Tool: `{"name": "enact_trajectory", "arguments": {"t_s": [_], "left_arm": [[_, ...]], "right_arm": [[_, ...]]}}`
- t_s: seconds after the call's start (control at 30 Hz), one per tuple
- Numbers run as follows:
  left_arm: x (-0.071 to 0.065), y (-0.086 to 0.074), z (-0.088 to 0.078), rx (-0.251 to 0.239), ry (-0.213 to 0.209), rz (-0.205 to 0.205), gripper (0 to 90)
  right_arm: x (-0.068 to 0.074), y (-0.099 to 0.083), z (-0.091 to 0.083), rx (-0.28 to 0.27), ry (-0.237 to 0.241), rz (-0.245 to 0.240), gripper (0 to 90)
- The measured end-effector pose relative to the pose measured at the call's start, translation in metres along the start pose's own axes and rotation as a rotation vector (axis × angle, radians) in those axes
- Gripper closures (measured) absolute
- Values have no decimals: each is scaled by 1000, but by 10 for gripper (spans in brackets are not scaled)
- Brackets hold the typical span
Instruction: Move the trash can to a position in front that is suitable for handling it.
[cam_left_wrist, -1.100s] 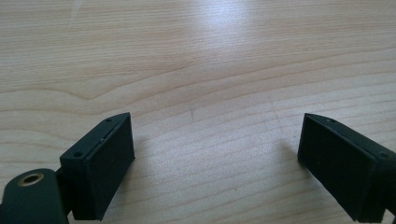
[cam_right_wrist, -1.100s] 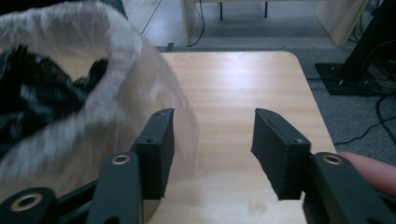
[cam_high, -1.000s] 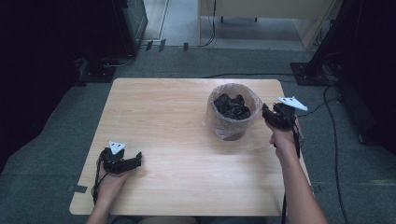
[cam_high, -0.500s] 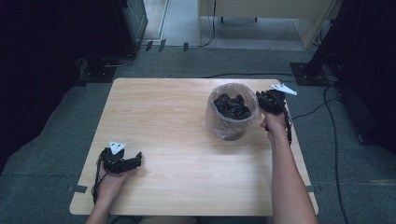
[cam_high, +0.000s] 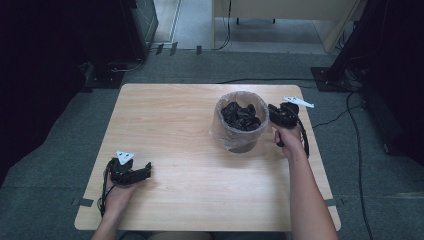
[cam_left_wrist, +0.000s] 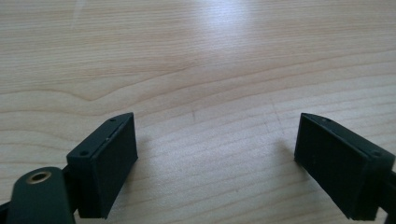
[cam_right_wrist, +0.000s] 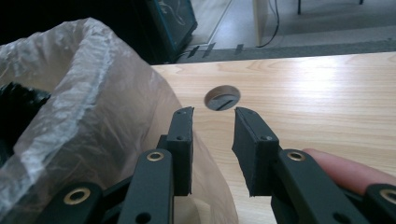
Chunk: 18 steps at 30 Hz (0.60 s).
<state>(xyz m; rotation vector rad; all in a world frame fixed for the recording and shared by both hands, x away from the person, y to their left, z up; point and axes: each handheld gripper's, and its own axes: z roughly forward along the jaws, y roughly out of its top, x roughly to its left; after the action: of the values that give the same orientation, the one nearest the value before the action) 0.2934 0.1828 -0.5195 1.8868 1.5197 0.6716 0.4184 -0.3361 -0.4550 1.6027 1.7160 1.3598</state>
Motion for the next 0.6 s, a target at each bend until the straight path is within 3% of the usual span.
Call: {"name": "enact_trajectory", "arguments": {"t_s": [0.1,0.2,0.23,0.27,0.33,0.47,0.53,0.6], "left_arm": [[-2,5,1,-22,-15,-53,150],[-5,10,1,-33,-24,-72,152],[-8,13,1,-39,-33,-76,178],[-11,15,0,-56,-30,-85,273],[-17,21,-1,-82,-16,-103,368],[-32,36,2,-107,-27,-91,460],[-44,50,7,-127,-75,-107,503],[-49,55,9,-132,-85,-107,549]], "right_arm": [[5,-3,-1,-8,12,8,702],[8,-5,0,-7,20,10,702],[11,-5,0,-5,25,10,705],[13,-5,-1,-2,30,5,706],[15,-5,-1,-1,34,-1,706],[23,-6,0,2,48,-15,726],[28,-7,0,7,47,-18,740],[32,-8,0,11,48,-18,742]]}}
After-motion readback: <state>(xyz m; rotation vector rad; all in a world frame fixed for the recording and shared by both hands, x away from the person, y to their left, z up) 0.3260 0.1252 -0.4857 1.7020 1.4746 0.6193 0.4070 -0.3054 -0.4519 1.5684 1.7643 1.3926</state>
